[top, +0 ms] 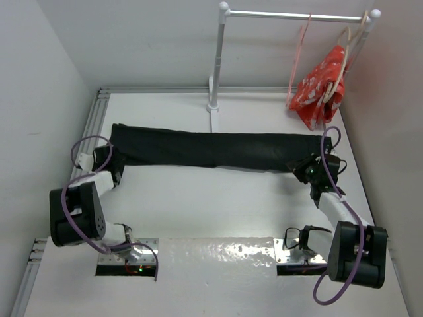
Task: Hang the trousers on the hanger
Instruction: Fold the trousers at the center of the board.
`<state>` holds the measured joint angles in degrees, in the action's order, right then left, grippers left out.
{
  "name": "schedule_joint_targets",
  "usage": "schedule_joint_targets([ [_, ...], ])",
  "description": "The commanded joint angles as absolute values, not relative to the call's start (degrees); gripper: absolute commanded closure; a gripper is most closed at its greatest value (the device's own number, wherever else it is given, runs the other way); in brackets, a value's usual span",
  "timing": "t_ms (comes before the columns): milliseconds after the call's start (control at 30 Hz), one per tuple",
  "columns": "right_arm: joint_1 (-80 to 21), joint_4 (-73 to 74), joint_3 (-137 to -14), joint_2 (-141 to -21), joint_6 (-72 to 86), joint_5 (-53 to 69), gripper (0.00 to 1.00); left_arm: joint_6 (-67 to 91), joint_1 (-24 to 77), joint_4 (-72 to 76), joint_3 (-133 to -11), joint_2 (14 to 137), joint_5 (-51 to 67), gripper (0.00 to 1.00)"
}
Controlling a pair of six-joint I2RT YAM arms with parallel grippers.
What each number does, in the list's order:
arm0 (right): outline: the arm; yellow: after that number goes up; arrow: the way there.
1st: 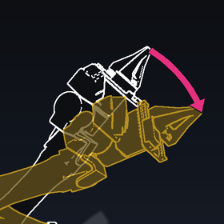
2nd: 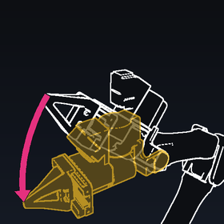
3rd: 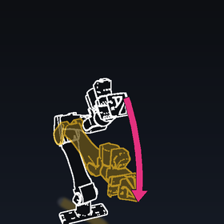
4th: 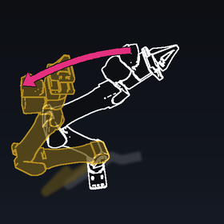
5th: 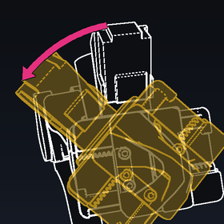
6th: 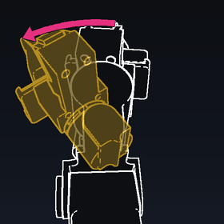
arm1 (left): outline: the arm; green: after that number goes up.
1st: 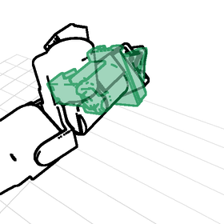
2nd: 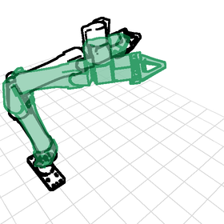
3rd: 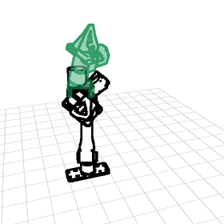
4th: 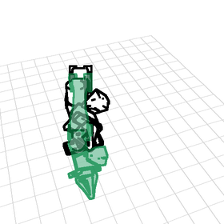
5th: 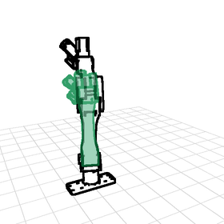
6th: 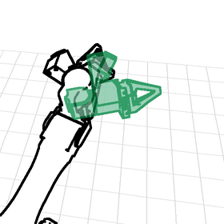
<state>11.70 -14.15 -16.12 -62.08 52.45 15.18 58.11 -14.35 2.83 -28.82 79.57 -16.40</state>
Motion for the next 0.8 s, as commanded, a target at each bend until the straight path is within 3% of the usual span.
schedule_joint_targets([
  [0, 11.0, -16.7, -17.4, -62.7, 51.8, 16.3, 0.82, 59.2, -14.7, 7.6, -29.7, 77.9, -17.5, 0.36],
  [100, 10.9, -16.4, -17.6, -62.7, 51.5, 16.4, 0.82, 59.9, -14.8, 8.9, -29.9, 77.3, -16.2, 0.36],
  [167, 10.8, -16.8, -17.5, -62.8, 51.6, 16.3, 0.82, 59.2, -14.8, 9.8, -30.6, 76.2, -15.0, 0.52],
  [233, 10.7, -16.9, -17.6, -63.1, 51.5, 16.9, 0.83, 59.0, -14.8, 9.8, -31.6, 75.0, -14.8, 0.79],
  [300, 10.6, -16.9, -17.6, -63.0, 51.3, 16.8, 0.89, 57.4, -14.8, 10.7, -34.0, 76.0, -13.5, 0.85],
  [400, 10.1, -17.0, -17.8, -63.4, 51.1, 16.9, 1.00, 55.9, -14.9, 7.0, -39.6, 79.3, -13.2, 0.86],
  [567, 9.6, -16.5, -18.0, -63.5, 50.4, 16.4, 1.00, 54.9, -14.9, 8.9, -41.6, 83.5, -12.0, 0.86],
  [767, 9.4, -15.9, -18.2, -63.5, 49.9, 15.9, 0.99, 55.9, -15.7, 0.1, -44.8, 92.5, -13.2, 0.89],
])
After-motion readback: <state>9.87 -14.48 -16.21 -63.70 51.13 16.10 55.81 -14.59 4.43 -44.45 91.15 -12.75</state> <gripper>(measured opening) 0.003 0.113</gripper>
